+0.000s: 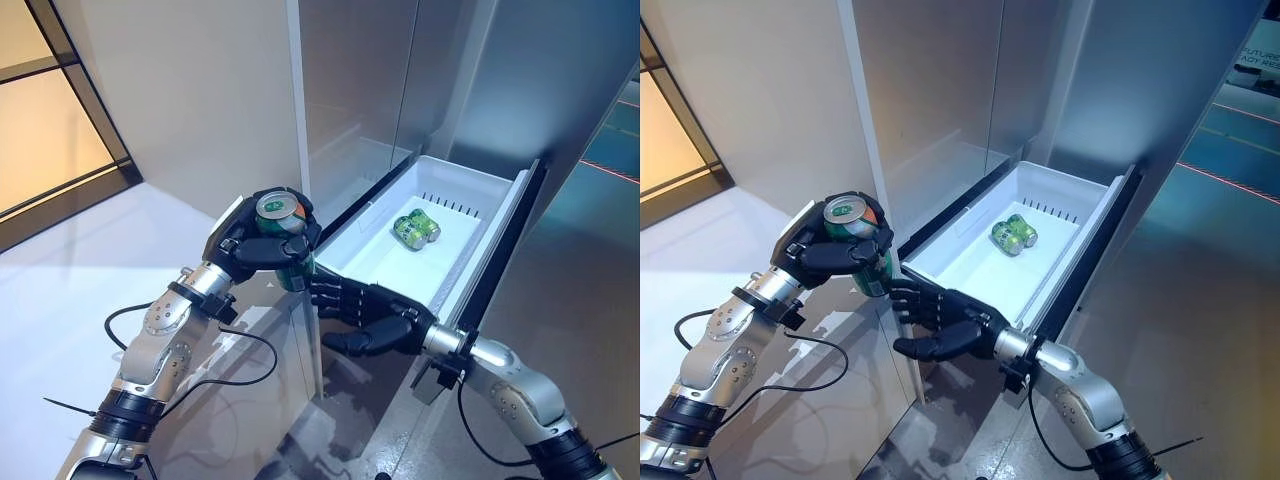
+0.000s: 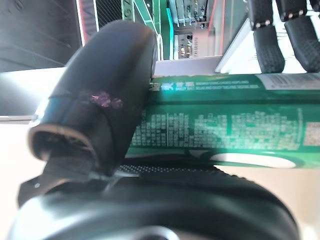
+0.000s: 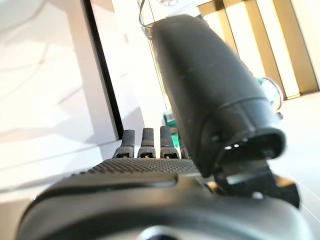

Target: Put drinks into fridge and close the fridge

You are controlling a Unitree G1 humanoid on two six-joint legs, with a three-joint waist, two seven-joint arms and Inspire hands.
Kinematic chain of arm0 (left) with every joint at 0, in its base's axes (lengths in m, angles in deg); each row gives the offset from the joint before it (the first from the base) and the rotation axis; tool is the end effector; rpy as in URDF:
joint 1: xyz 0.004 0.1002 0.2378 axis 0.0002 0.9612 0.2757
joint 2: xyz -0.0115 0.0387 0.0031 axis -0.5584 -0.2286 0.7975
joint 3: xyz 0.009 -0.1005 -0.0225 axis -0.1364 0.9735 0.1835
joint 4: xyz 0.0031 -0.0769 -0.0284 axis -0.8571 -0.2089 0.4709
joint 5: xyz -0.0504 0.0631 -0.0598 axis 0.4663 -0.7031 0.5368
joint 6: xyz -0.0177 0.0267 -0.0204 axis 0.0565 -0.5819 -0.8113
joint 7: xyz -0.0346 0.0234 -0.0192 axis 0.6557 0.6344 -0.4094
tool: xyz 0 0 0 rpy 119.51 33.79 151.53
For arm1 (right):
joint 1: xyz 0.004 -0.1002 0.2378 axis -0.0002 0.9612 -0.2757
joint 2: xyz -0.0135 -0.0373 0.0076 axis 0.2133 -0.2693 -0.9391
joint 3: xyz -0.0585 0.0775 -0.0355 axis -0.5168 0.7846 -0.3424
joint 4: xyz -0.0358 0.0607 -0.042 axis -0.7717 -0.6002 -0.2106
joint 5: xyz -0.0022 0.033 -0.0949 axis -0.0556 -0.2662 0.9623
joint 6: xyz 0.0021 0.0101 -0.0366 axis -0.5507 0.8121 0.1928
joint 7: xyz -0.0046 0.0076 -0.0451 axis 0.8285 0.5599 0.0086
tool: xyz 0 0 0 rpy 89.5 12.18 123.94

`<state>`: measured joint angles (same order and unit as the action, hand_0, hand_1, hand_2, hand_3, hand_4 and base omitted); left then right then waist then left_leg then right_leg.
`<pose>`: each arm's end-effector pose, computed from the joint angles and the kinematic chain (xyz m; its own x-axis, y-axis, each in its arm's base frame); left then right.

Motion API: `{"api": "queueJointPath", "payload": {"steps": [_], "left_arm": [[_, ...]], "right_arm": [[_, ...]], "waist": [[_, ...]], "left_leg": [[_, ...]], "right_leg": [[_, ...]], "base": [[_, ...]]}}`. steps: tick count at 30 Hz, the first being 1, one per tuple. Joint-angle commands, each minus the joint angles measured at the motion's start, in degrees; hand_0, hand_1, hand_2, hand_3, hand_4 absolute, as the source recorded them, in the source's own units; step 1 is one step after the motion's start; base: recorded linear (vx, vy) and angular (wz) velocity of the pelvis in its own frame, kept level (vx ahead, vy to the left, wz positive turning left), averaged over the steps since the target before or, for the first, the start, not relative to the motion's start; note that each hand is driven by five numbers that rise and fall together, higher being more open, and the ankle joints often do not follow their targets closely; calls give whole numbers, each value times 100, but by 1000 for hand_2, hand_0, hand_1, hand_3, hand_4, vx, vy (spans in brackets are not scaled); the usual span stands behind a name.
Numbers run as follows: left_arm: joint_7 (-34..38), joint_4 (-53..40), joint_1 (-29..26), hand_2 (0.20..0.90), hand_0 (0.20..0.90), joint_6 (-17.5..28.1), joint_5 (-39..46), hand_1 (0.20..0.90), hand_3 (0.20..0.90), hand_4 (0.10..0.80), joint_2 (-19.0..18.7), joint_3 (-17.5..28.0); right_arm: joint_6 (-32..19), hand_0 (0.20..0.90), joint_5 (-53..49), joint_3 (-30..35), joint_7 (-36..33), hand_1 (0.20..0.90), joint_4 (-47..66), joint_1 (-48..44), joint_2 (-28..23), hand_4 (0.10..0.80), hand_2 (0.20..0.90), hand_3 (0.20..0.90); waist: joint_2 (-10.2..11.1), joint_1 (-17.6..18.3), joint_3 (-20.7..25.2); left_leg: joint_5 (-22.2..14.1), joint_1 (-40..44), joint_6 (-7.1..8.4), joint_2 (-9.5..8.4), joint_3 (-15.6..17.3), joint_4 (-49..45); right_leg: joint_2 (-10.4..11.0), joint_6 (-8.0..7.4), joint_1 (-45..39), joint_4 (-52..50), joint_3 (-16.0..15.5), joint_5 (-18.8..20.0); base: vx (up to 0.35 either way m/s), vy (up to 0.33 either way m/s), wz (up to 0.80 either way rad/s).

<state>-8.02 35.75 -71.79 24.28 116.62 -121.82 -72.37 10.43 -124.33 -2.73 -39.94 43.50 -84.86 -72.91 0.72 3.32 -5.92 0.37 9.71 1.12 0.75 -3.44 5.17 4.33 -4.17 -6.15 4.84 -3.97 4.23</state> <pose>0.2447 0.2194 0.1437 0.8027 -0.5190 0.2939 0.5343 0.8447 0.0321 0.2150 -0.1755 0.0914 0.6352 0.7657 -0.1005 -0.7402 0.6408 0.2039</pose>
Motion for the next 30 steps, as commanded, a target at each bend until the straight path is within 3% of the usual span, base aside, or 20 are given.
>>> {"api": "queueJointPath", "payload": {"steps": [1,11,21,30], "left_arm": [[-151,-816,-1000,300,300,786,610,300,200,100,-188,352],[-252,-1184,-1264,300,300,622,807,300,200,100,-193,54],[-62,-1401,-1437,300,300,751,736,300,200,100,-307,-196],[82,-1376,-1421,300,300,909,769,300,200,100,-511,-43]], "right_arm": [[-451,900,-538,258,-185,900,773,-707,40,800,900,900],[-393,900,-580,-26,-374,900,985,-1112,-61,800,900,900],[-269,900,-516,-293,-745,900,937,-1355,-188,800,900,900],[-707,900,-884,-101,-849,900,812,-1439,-317,800,900,900]], "waist": [[90,28,430],[120,-23,430],[133,-56,473],[141,-78,514]], "left_leg": [[-31,-78,-183,-143,852,-17],[-24,-78,-185,-132,803,-17],[-15,-80,-158,-116,795,-17],[-6,-99,-139,-103,781,-17]], "right_leg": [[-64,20,-118,-11,413,-36],[-56,31,-142,-9,370,-35],[-45,15,-159,16,329,-20],[-46,13,-149,16,303,-12]], "base": [[0,0,0],[-1,-9,-4],[-1,-2,0],[4,2,0]]}}
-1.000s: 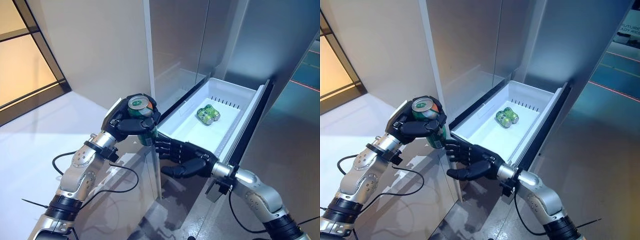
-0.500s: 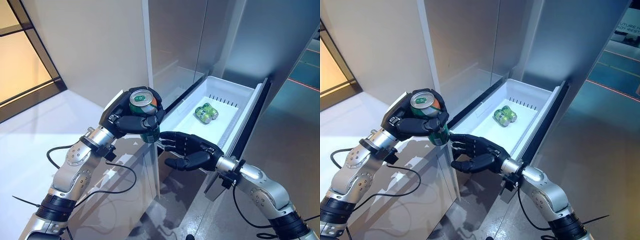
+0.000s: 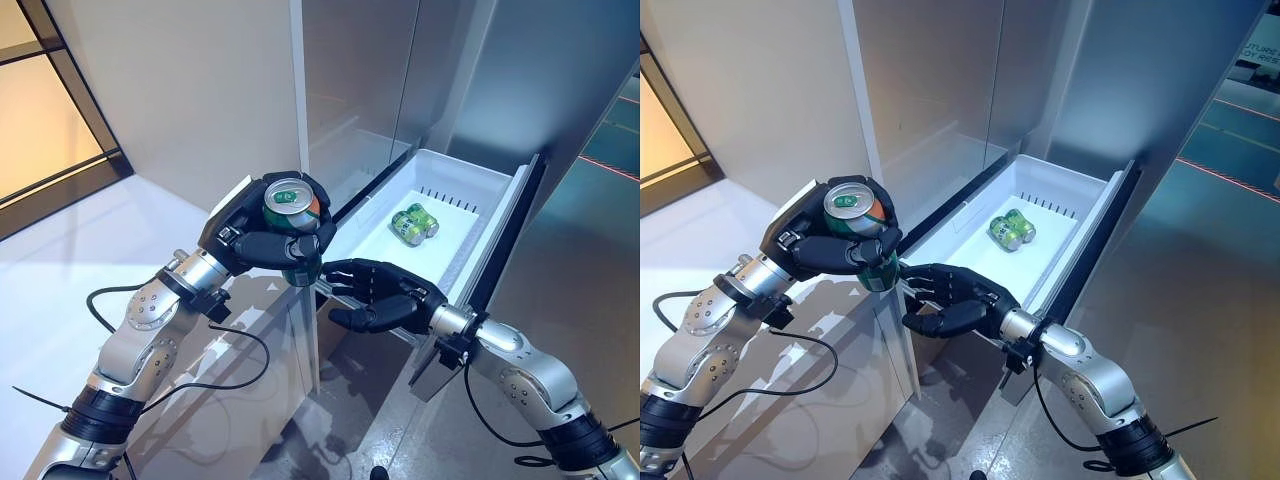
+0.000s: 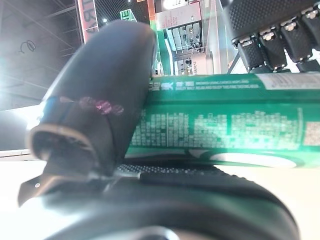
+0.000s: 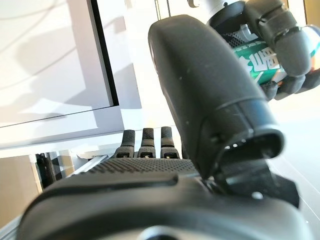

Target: Put drinks into fridge and close the fridge

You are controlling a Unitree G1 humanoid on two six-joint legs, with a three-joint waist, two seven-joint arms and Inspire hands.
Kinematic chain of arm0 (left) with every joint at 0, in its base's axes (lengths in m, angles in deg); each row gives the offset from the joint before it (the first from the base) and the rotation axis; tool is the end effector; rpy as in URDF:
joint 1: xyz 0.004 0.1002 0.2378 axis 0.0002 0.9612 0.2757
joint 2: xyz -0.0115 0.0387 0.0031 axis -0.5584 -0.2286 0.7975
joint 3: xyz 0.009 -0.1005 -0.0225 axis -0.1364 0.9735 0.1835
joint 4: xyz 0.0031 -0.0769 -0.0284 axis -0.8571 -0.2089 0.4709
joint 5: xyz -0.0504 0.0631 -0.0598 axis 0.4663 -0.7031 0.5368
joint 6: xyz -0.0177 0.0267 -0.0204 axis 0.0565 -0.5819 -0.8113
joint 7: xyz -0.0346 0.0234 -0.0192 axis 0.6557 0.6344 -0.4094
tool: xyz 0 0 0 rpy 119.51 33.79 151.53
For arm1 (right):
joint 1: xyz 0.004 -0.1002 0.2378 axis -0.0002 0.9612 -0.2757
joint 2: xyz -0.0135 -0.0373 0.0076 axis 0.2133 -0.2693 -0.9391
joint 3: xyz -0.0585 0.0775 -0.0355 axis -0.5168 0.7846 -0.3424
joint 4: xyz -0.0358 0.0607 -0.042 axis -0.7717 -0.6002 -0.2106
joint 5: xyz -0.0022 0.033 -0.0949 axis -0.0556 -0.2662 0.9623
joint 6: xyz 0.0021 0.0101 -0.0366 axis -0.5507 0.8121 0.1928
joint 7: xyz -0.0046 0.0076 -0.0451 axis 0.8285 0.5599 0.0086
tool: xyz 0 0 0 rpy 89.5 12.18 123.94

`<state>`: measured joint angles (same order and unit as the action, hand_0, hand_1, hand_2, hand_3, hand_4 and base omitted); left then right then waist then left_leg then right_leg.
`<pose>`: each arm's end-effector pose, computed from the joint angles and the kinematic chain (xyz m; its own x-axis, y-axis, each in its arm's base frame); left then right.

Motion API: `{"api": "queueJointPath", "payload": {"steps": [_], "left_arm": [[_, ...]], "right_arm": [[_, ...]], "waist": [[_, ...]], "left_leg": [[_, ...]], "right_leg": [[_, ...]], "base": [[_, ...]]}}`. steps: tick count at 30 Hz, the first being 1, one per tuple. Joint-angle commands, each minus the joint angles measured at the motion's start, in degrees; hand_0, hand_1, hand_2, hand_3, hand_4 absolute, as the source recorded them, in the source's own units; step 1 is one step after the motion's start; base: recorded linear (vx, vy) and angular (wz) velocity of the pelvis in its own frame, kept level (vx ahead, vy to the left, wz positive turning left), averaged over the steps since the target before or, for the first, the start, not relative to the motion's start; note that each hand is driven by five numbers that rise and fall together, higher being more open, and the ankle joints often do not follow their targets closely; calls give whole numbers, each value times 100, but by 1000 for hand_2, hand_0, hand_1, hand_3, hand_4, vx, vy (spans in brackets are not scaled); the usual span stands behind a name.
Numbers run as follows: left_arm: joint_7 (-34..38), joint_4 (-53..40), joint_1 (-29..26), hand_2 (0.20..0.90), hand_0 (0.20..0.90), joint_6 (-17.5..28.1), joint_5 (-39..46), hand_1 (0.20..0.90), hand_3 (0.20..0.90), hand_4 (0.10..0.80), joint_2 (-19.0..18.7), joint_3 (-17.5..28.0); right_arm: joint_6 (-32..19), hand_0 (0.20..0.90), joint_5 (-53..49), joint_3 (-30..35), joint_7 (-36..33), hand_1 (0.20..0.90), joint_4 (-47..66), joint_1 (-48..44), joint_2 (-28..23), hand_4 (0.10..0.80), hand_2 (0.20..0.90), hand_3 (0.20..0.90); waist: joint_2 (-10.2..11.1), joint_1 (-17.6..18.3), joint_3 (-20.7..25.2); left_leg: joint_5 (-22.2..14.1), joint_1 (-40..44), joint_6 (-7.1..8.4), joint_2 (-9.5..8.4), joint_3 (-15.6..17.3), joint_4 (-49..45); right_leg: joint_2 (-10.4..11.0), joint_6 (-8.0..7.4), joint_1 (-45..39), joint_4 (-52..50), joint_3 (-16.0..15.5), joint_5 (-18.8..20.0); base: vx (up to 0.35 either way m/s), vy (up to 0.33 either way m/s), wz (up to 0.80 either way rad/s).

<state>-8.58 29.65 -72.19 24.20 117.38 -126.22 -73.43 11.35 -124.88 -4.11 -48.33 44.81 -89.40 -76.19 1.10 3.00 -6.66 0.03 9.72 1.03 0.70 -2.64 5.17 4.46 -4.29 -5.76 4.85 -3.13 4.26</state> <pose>0.2378 0.2148 0.1637 0.7353 -0.5999 0.3154 0.5930 0.7948 0.1294 0.2247 -0.1743 0.1104 0.7112 0.6931 -0.1175 -0.6853 0.7208 0.1040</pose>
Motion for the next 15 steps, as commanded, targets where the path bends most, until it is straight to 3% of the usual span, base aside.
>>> {"api": "queueJointPath", "payload": {"steps": [1,5,15], "left_arm": [[130,-738,-1377,300,300,913,702,300,200,100,-70,84],[232,-608,-1407,300,300,886,526,300,200,100,-73,129],[433,-300,-1379,300,300,834,254,300,200,100,-117,276]], "right_arm": [[-821,900,-917,94,-31,900,689,-1021,13,800,900,900],[-941,900,-1221,254,-83,900,700,-1057,133,800,900,900],[-951,900,-799,494,-89,900,578,-1040,24,800,900,900]], "waist": [[106,-49,595],[110,-43,592],[100,-14,628]], "left_leg": [[28,-107,-130,-99,695,-17],[25,-113,-132,-106,681,-17],[42,-149,-107,-80,750,-17]], "right_leg": [[-61,28,-180,15,224,-14],[-69,28,-174,15,236,-9],[-78,17,-109,15,210,8]], "base": [[-35,-5,0],[0,0,0],[-1,-1,0]]}}
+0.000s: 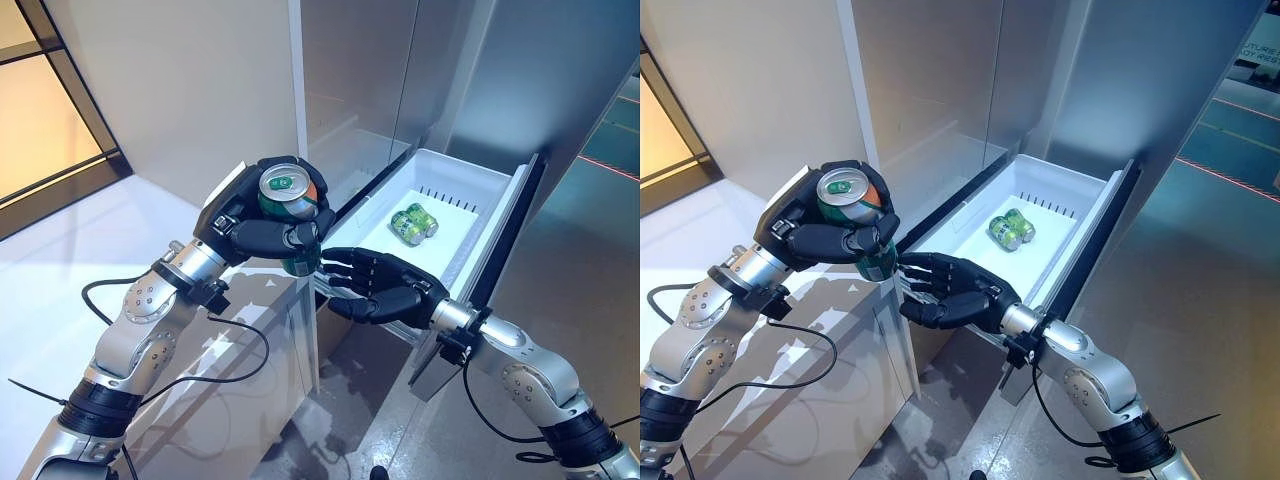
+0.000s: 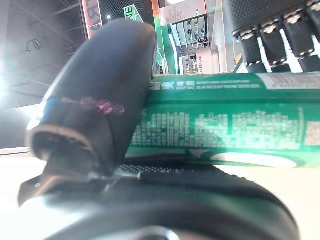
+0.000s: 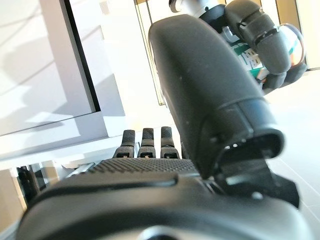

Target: Put drinks into fridge and close the fridge

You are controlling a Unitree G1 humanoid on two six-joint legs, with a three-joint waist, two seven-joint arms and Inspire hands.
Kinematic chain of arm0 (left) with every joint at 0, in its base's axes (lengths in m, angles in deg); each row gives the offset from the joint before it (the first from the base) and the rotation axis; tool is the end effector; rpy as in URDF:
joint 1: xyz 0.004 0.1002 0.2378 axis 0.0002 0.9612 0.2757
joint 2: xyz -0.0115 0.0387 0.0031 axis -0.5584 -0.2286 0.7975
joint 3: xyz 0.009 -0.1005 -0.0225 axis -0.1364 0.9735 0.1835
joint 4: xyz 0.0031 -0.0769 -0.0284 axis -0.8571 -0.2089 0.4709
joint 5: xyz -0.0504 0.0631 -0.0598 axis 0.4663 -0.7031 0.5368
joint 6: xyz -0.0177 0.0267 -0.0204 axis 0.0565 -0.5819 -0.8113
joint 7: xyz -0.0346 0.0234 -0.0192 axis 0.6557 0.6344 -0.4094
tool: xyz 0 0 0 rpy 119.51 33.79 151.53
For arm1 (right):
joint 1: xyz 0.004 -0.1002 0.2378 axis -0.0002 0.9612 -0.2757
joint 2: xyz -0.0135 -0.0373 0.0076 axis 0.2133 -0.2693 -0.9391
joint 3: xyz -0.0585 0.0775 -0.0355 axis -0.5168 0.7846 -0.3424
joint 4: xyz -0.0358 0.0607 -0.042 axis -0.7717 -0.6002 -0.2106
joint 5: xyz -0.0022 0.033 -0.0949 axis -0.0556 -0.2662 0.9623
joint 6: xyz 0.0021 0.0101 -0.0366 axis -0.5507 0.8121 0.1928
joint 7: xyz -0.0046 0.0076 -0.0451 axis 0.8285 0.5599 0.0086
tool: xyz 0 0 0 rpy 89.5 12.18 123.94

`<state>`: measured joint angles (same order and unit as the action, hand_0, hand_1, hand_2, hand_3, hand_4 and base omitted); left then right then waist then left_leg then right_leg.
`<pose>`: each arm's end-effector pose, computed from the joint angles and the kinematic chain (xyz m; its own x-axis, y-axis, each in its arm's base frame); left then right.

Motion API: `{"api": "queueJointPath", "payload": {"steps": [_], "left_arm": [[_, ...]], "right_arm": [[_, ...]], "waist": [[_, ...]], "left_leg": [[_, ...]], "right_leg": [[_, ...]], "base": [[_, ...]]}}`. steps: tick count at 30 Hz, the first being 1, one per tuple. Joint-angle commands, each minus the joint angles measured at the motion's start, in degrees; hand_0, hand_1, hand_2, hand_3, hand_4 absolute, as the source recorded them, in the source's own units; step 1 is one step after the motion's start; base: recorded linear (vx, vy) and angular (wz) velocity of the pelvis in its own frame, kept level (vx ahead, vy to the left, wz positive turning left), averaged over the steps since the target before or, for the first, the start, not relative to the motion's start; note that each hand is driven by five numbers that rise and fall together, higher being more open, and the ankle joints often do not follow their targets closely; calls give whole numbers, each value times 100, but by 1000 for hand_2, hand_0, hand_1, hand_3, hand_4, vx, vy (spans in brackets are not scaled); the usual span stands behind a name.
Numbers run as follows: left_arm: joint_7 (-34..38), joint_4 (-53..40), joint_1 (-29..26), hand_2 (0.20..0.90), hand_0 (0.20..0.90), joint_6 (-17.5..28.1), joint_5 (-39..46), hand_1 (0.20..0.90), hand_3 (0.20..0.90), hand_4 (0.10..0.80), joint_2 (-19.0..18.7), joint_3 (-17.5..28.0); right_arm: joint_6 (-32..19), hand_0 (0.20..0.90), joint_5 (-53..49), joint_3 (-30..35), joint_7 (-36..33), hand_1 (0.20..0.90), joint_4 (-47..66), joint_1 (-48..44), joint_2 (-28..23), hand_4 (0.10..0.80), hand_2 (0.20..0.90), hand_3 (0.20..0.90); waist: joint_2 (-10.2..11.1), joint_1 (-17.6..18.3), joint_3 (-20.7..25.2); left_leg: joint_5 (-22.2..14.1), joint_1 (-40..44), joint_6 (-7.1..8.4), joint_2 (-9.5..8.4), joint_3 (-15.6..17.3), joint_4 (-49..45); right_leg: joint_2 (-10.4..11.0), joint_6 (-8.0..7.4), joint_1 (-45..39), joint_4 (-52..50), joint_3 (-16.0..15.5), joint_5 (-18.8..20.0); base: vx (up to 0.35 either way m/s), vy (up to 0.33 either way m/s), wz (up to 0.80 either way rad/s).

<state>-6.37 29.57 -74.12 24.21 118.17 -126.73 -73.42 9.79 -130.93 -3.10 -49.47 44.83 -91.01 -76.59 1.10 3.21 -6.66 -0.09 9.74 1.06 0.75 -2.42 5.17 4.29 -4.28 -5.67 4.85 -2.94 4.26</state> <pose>0.2409 0.2137 0.1723 0.7409 -0.5764 0.3449 0.5701 0.8111 0.1309 0.2287 -0.1748 0.1203 0.7150 0.6983 -0.0351 -0.6854 0.7099 0.1618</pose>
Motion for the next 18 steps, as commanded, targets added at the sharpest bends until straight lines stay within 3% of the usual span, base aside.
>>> {"api": "queueJointPath", "payload": {"steps": [1,12,18], "left_arm": [[214,-242,-1165,300,300,836,144,300,200,100,-63,302],[298,43,-1110,300,300,877,27,300,200,100,-92,466],[157,-36,-1112,300,300,884,254,300,200,100,22,397]], "right_arm": [[-818,900,-190,422,44,900,552,-854,54,800,900,900],[-818,900,-179,580,102,900,443,-866,76,800,900,900],[-581,900,-198,400,295,900,426,-872,105,800,900,900]], "waist": [[99,-26,626],[79,-16,617],[73,-19,606]], "left_leg": [[52,-152,-106,-83,735,-17],[59,-170,-92,-75,726,-17],[17,-143,-85,-73,699,-17]], "right_leg": [[-62,14,-113,15,193,10],[-60,13,-96,15,196,9],[-55,4,-125,15,186,-38]], "base": [[-11,-8,-4],[0,0,0],[11,1,0]]}}
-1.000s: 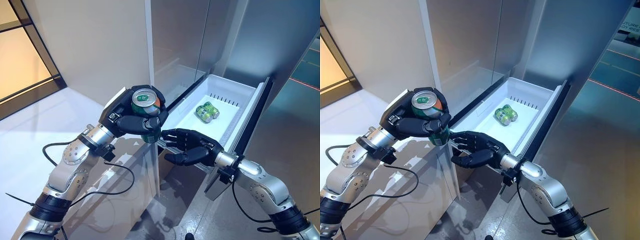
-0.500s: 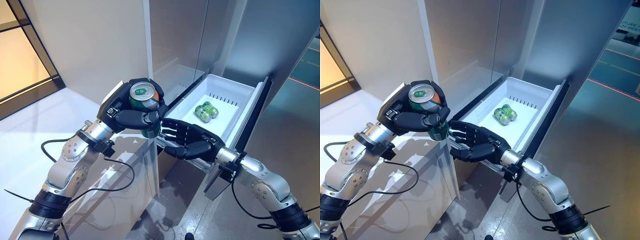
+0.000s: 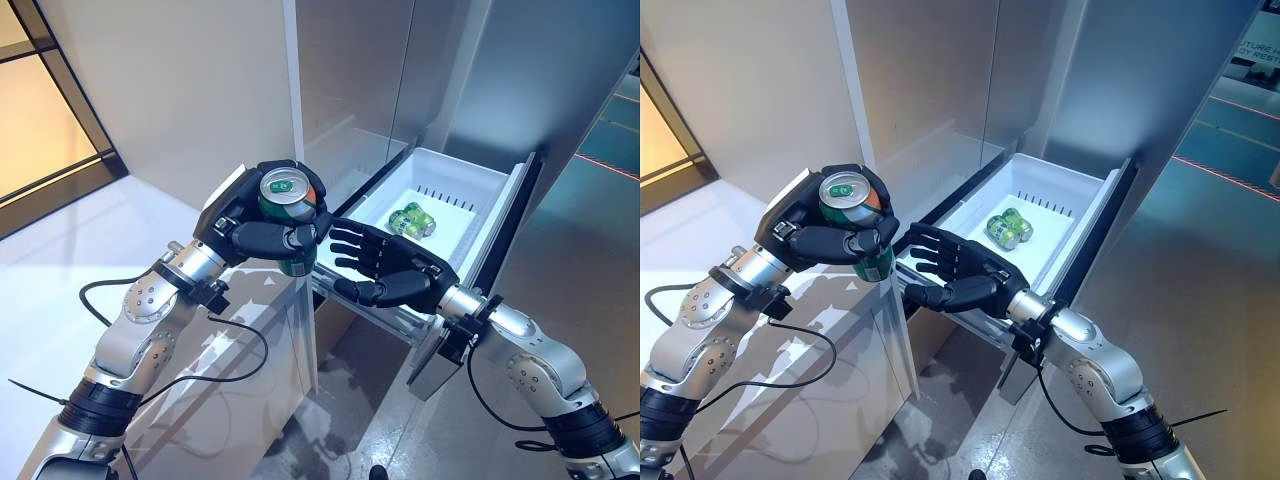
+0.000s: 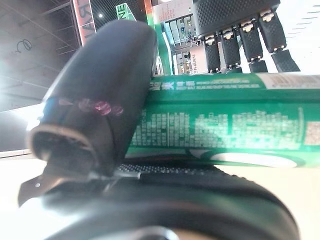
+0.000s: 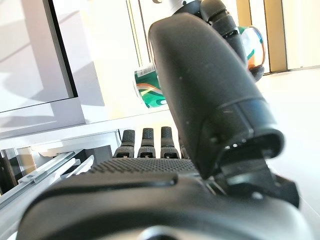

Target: Put drinks into fridge and close the fridge

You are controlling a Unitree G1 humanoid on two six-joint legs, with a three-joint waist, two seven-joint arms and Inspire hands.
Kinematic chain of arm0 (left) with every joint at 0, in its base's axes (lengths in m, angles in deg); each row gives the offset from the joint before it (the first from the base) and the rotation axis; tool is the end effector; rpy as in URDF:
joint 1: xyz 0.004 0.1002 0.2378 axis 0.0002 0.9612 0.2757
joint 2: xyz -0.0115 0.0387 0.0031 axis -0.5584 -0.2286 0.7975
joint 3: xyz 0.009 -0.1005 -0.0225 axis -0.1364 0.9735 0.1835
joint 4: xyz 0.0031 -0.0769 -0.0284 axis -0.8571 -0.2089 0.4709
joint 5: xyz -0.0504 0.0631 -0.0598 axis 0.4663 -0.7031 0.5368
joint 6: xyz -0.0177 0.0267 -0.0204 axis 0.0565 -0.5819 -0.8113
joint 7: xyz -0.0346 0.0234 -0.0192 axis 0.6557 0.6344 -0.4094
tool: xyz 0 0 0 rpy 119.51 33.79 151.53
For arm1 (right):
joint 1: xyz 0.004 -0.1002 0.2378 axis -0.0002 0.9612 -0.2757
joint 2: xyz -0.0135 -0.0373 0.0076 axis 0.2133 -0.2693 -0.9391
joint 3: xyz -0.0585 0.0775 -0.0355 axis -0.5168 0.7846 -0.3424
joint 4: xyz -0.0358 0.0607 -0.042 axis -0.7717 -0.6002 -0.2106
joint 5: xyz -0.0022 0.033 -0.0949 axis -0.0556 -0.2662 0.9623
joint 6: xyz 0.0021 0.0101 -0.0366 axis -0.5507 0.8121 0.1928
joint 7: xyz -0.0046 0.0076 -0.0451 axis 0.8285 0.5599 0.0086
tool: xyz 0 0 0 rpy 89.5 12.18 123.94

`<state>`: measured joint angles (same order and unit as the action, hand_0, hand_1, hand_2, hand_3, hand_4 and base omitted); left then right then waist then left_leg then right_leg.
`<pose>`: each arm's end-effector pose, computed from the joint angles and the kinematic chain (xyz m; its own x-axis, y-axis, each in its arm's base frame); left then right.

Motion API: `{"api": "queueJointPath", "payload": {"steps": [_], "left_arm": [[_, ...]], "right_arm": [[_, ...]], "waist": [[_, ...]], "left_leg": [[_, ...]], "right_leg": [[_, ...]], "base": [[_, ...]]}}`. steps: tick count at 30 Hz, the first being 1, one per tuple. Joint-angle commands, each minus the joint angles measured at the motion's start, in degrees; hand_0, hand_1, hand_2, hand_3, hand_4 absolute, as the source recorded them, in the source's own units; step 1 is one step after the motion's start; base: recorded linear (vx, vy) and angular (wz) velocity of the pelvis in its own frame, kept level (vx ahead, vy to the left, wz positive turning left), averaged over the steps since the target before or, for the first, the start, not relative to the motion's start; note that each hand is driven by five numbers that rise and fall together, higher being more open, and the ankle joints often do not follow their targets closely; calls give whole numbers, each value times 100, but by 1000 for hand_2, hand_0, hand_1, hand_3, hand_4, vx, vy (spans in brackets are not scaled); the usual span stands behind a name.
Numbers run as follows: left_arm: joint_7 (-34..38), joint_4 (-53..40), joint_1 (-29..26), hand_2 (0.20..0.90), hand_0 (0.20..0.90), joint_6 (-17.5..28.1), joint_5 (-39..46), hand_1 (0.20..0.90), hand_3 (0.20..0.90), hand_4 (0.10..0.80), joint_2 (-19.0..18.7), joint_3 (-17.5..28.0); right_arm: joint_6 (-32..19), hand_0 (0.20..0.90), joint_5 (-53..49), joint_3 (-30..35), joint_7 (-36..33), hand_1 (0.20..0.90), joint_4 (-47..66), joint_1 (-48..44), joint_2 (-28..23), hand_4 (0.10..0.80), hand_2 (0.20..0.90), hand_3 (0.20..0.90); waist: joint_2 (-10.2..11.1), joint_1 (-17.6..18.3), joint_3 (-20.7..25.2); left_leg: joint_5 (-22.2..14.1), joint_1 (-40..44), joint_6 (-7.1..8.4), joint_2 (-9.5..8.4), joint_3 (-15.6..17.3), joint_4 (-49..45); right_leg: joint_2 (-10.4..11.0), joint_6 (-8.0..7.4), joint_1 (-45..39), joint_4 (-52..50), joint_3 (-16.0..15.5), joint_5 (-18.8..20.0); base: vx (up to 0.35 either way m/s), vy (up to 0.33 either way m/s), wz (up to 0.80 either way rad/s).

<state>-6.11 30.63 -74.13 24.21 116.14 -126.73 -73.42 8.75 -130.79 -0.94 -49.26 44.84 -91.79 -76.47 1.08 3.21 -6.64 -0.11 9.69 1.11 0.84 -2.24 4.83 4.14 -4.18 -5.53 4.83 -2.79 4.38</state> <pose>0.2422 0.2158 0.1701 0.7577 -0.5654 0.3260 0.5473 0.8225 0.1545 0.2321 -0.1795 0.1284 0.7330 0.6801 0.0137 -0.6750 0.7247 0.1386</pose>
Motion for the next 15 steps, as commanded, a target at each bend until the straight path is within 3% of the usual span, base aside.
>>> {"api": "queueJointPath", "payload": {"steps": [1,15], "left_arm": [[98,-177,-1124,300,300,867,476,300,200,100,52,372],[-240,-612,-1504,300,300,631,877,300,200,100,436,-444]], "right_arm": [[-421,900,-192,142,295,900,435,-798,114,800,900,900],[-195,900,-190,-736,123,900,306,-1252,280,800,900,900]], "waist": [[76,-18,603],[107,-40,583]], "left_leg": [[20,-137,-91,-82,675,17],[4,-79,-109,-90,678,17]], "right_leg": [[-40,-5,-139,17,171,-48],[-46,-7,-190,17,181,-55]], "base": [[0,0,0],[0,0,0]]}}
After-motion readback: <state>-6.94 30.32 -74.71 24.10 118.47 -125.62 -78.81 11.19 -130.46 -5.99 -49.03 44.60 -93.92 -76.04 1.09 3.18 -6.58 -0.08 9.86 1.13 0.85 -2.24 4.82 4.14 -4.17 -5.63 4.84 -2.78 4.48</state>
